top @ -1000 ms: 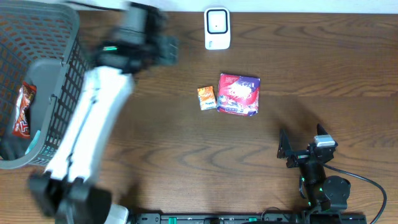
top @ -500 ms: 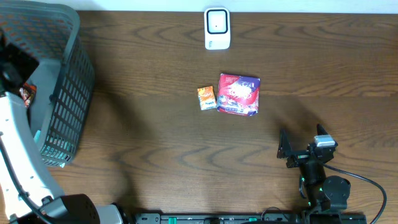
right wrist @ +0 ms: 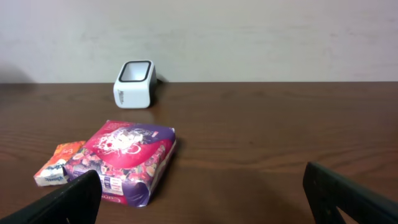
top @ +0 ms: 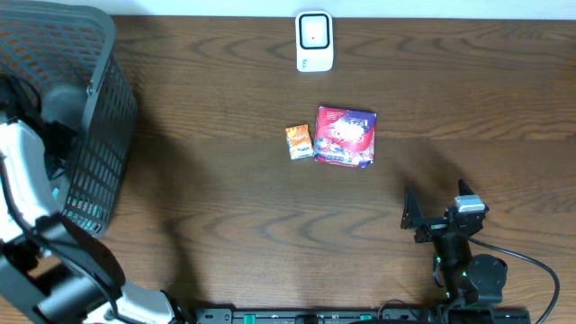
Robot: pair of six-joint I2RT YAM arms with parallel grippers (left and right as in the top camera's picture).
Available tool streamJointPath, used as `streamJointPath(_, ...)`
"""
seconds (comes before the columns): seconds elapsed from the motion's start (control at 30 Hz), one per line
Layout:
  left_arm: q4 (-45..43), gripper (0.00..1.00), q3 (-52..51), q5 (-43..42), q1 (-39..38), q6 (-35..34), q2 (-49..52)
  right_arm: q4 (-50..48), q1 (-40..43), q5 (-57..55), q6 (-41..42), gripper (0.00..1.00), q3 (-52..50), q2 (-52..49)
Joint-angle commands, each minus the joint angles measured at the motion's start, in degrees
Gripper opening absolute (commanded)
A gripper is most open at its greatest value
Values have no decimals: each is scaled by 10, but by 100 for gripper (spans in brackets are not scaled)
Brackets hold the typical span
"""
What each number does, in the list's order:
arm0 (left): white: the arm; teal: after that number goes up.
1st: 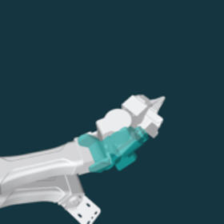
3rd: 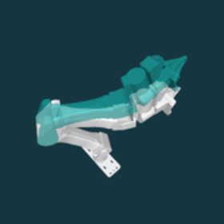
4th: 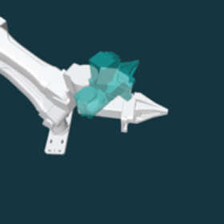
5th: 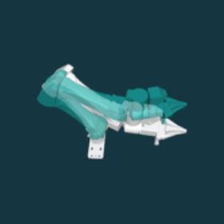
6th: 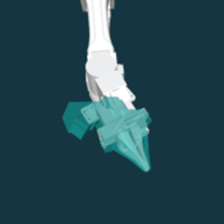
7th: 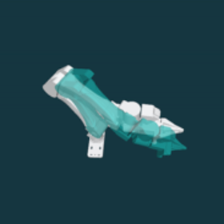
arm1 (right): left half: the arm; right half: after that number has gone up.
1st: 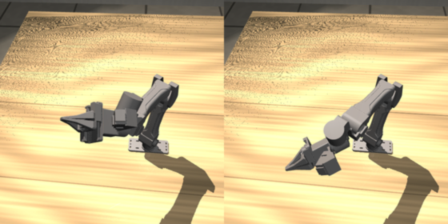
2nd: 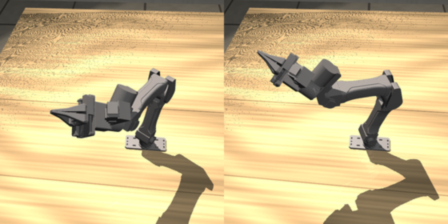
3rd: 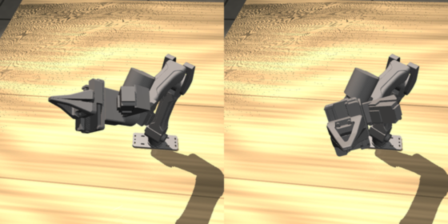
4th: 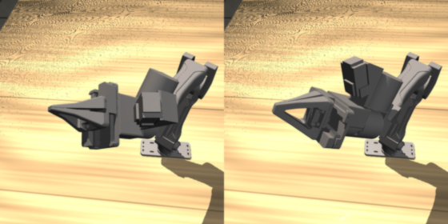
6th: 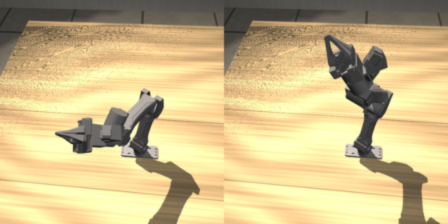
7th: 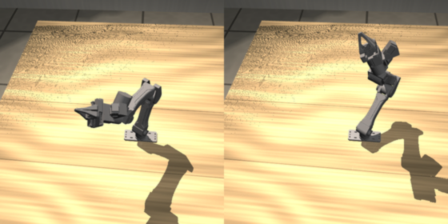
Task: Scan the item barcode
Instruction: 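Reach the left gripper into the basket and grasp the mint-green pouch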
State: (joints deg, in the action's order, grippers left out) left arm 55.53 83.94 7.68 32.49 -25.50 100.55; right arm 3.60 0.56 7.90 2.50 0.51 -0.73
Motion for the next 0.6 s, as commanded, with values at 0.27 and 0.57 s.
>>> streamJointPath(0.27,24,88,-30,8,2,-8,86,1,2,2,-4,99,-2,2)
streamJointPath(0.57,32,86,-39,10,2,-10,133,1,2,2,-4,99,-2,2)
